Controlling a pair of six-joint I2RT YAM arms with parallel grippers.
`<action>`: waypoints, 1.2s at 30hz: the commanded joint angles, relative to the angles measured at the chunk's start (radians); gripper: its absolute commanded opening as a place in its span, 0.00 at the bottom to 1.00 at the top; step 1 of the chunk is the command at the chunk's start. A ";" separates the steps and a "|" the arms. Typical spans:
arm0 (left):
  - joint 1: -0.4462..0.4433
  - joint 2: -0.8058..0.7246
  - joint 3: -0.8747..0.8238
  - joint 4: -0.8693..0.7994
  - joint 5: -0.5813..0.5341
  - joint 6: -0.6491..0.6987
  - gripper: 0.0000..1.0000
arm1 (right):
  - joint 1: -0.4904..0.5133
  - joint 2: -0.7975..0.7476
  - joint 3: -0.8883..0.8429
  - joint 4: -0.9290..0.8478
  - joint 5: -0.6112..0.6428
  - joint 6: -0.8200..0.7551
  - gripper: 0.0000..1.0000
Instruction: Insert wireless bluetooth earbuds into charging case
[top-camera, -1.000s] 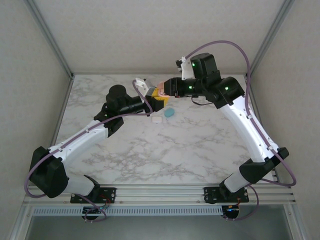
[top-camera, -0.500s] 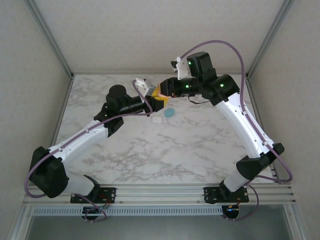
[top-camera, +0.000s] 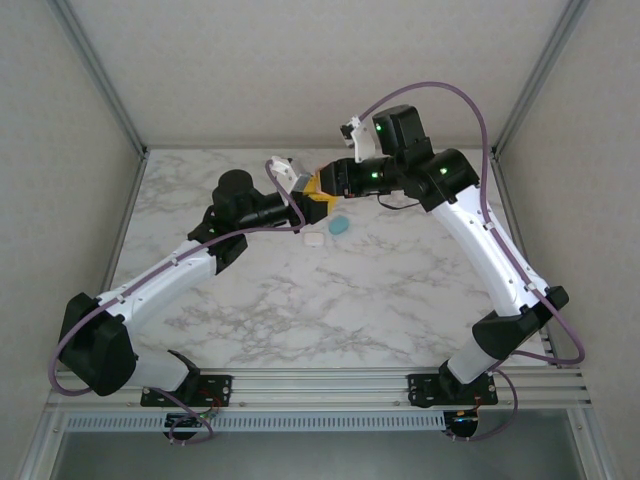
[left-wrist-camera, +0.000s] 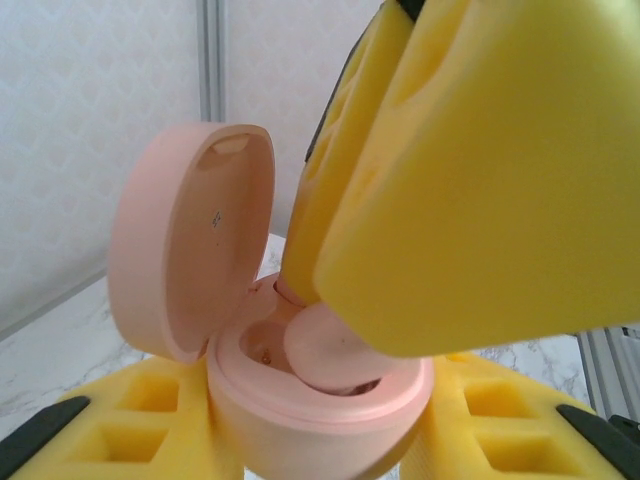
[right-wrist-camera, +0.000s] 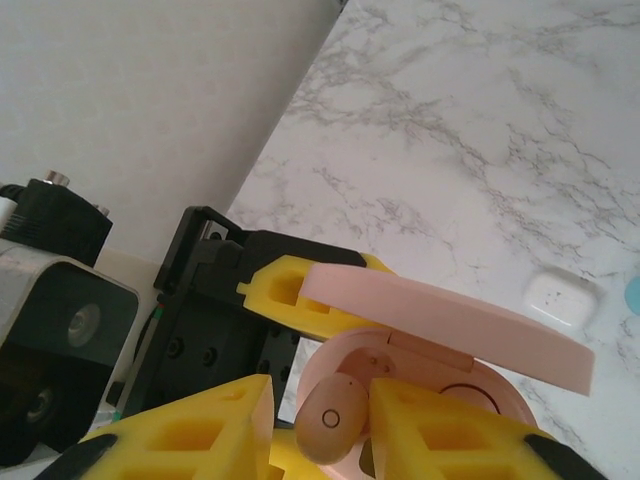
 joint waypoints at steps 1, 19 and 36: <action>-0.008 -0.027 0.027 0.021 0.026 0.015 0.06 | 0.000 0.018 0.057 -0.072 0.004 -0.041 0.32; -0.008 -0.034 0.034 -0.008 0.025 0.039 0.06 | 0.000 0.106 0.142 -0.139 -0.003 -0.037 0.30; 0.018 -0.024 0.048 -0.064 0.115 0.063 0.06 | 0.009 0.031 0.111 -0.115 0.049 -0.203 0.26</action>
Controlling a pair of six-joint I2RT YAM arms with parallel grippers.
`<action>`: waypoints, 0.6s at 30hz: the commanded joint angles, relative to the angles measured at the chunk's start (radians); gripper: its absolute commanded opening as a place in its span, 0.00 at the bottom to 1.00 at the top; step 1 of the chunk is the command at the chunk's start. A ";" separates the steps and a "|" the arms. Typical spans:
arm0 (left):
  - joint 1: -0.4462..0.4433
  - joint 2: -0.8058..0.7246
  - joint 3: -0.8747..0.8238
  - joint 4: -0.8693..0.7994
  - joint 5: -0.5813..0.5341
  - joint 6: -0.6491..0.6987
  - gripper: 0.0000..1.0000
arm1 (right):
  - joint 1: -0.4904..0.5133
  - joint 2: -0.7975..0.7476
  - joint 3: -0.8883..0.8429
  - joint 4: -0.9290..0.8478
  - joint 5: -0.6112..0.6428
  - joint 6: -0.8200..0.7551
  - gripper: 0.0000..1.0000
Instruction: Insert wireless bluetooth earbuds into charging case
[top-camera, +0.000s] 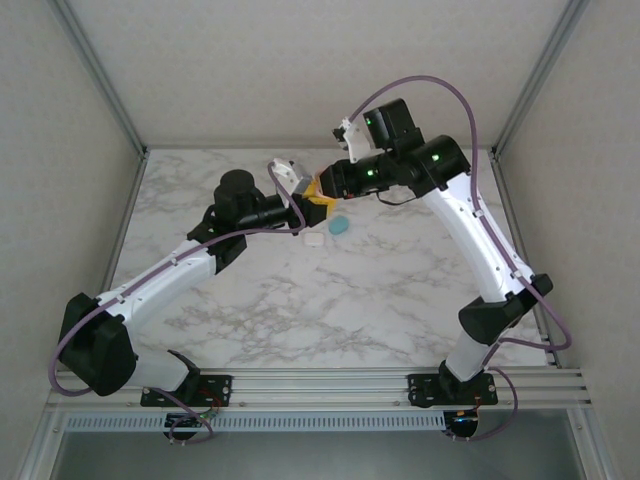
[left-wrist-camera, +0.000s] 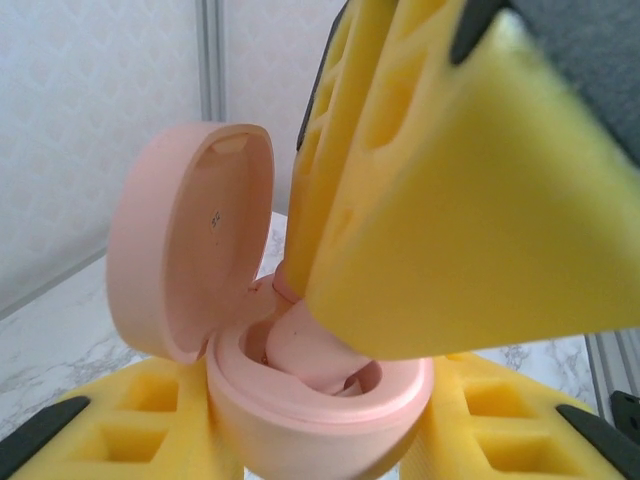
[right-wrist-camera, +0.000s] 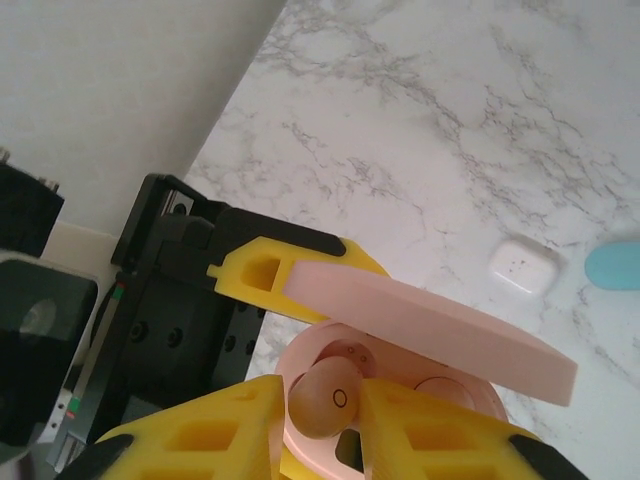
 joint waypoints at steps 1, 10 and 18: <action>0.015 -0.023 0.055 -0.025 0.128 0.034 0.06 | 0.008 -0.084 -0.061 0.078 0.030 -0.100 0.26; 0.034 -0.011 0.111 -0.136 0.281 0.075 0.06 | 0.008 -0.157 -0.170 0.184 0.015 -0.152 0.26; 0.035 0.002 0.131 -0.180 0.278 0.099 0.06 | 0.008 -0.161 -0.172 0.180 0.004 -0.121 0.33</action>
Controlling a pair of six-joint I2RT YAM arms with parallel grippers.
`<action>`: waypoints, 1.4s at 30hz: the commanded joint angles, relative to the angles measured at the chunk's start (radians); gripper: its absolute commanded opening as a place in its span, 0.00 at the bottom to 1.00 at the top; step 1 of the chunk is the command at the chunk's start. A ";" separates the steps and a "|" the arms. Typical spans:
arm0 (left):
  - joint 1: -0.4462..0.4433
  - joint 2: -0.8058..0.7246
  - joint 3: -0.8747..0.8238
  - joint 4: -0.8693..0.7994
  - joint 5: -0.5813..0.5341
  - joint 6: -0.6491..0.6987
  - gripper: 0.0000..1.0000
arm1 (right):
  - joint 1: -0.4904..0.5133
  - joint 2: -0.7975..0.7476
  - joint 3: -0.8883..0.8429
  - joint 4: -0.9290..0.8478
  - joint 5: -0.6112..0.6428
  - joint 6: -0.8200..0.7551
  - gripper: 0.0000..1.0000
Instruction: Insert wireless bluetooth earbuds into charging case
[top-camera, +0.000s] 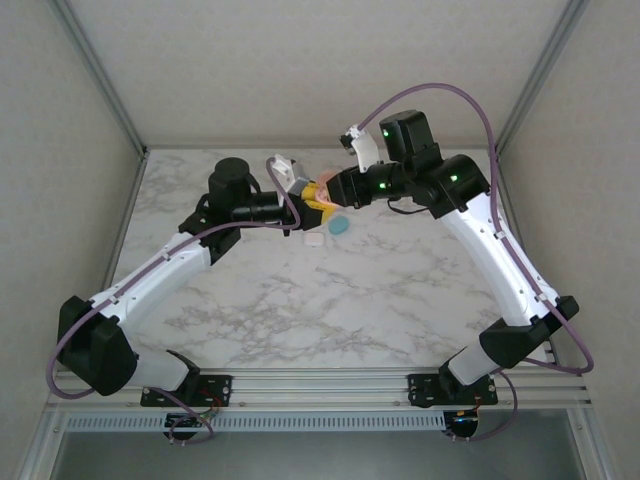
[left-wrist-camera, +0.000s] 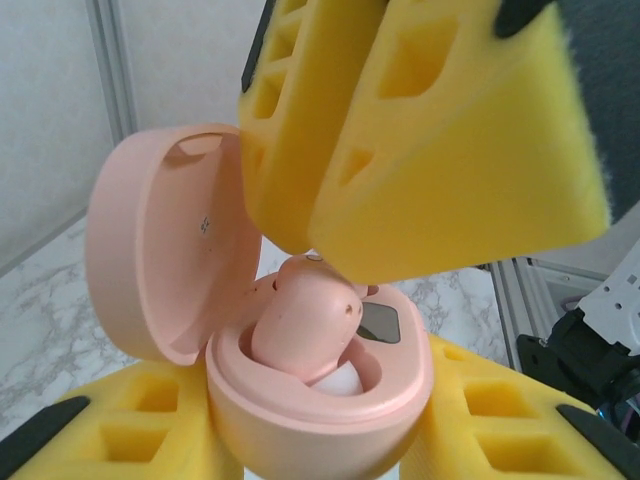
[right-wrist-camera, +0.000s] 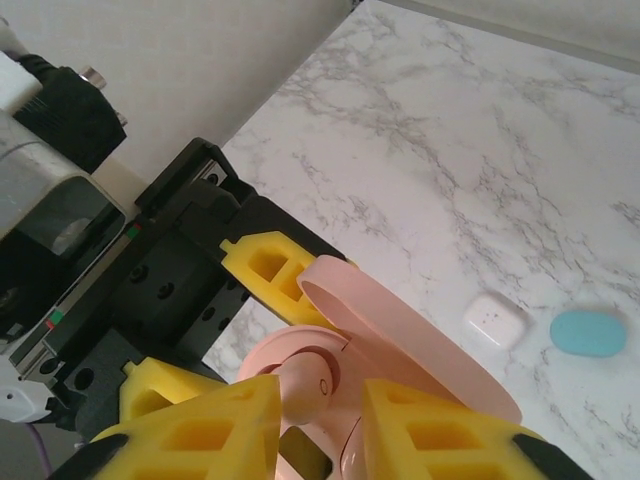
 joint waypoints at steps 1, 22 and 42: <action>-0.002 -0.001 0.034 -0.014 0.044 0.043 0.07 | 0.004 -0.001 0.020 0.024 -0.008 0.027 0.35; -0.038 -0.020 -0.017 0.073 -0.235 0.072 0.07 | 0.030 0.164 0.163 -0.115 0.008 0.185 0.34; -0.057 -0.013 -0.042 0.154 -0.364 0.059 0.07 | 0.057 0.248 0.226 -0.219 0.024 0.208 0.28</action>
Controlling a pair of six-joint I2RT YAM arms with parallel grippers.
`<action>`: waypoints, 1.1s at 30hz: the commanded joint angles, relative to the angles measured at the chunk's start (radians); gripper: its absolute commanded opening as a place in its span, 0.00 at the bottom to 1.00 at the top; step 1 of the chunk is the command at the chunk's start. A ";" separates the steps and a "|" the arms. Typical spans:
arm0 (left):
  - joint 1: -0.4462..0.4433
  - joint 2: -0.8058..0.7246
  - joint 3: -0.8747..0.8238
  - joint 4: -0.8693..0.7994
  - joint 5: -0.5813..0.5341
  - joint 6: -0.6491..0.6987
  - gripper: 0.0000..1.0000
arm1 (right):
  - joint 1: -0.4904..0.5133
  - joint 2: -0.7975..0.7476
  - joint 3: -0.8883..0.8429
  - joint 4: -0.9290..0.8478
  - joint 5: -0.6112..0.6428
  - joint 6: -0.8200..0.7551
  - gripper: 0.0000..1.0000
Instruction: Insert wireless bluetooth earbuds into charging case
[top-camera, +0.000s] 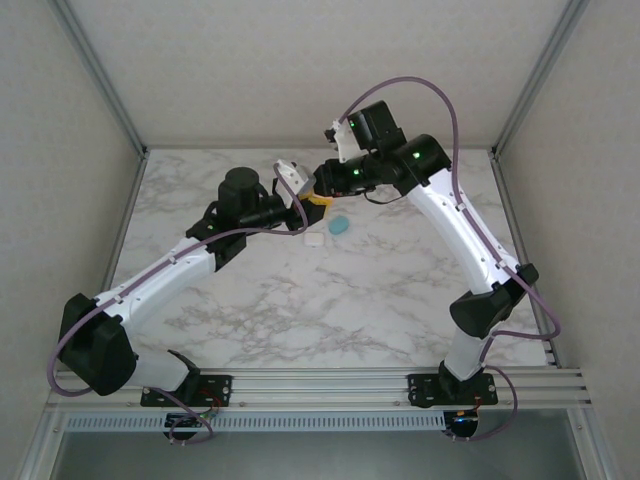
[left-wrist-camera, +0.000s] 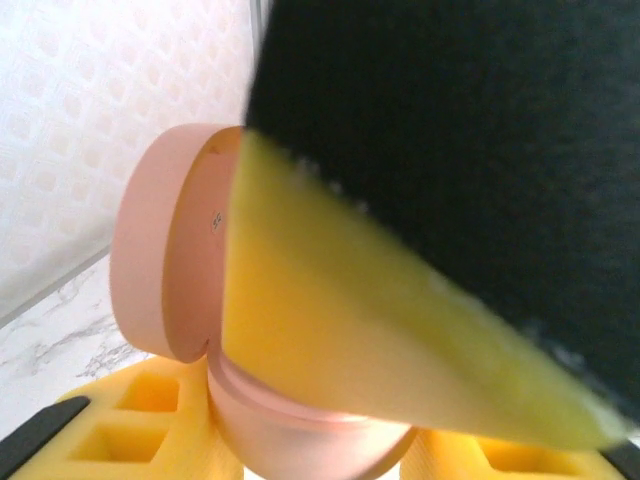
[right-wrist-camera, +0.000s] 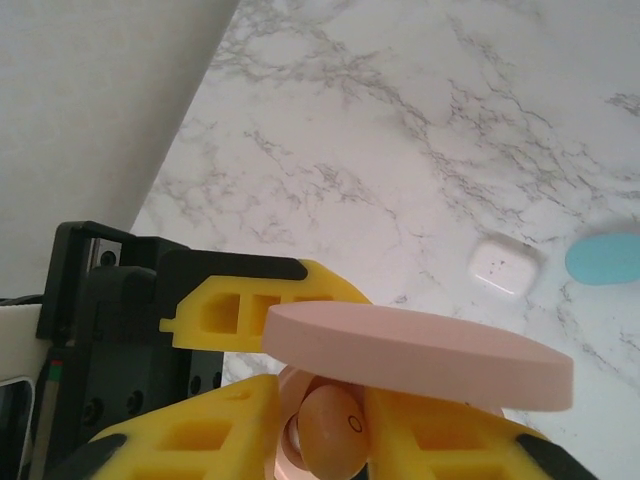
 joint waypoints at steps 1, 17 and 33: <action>-0.013 -0.014 0.012 0.149 -0.003 -0.013 0.07 | 0.028 0.010 0.005 -0.077 -0.061 -0.014 0.28; -0.011 -0.012 0.025 0.098 0.018 0.008 0.07 | 0.028 -0.052 -0.038 0.004 -0.011 -0.014 0.19; 0.047 0.019 0.103 -0.054 0.368 0.005 0.07 | 0.027 -0.226 -0.236 0.217 0.050 -0.123 0.19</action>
